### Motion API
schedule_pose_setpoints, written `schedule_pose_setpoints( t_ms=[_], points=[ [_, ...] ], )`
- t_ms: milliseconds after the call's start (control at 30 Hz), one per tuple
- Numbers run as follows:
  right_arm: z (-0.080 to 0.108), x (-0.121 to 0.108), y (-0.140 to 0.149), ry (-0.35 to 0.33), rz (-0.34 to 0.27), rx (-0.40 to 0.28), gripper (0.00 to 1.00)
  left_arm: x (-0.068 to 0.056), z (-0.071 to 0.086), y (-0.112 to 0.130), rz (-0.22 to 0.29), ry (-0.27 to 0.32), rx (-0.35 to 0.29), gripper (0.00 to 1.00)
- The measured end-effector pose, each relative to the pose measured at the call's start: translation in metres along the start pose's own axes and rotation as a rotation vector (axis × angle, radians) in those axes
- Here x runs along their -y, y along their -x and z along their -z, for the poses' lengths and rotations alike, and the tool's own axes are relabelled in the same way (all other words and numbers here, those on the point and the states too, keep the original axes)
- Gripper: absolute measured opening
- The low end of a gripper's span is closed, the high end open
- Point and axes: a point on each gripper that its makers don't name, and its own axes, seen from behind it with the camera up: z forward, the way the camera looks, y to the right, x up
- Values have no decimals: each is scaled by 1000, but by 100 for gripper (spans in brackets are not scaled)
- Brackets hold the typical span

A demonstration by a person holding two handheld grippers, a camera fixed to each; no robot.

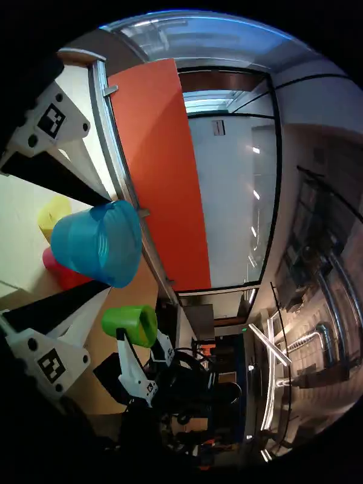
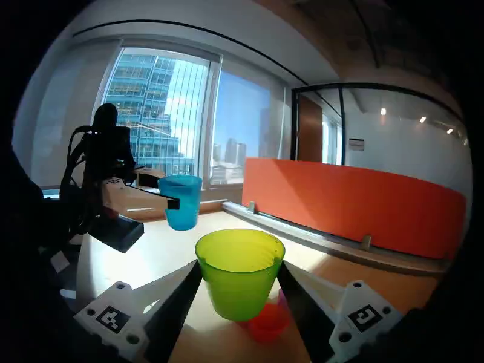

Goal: Pour water

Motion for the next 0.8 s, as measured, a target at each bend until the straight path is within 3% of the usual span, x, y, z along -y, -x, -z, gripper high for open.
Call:
schedule_pose_setpoints(
  t_ms=[367,800],
  points=[
    [-11,17,7,-44,-10,3,88,3,-1,-23,-104,-25,-15,84],
    [-22,34,7,-94,-22,-5,88,-2,-5,-43,-259,-46,-6,84]
  ],
)
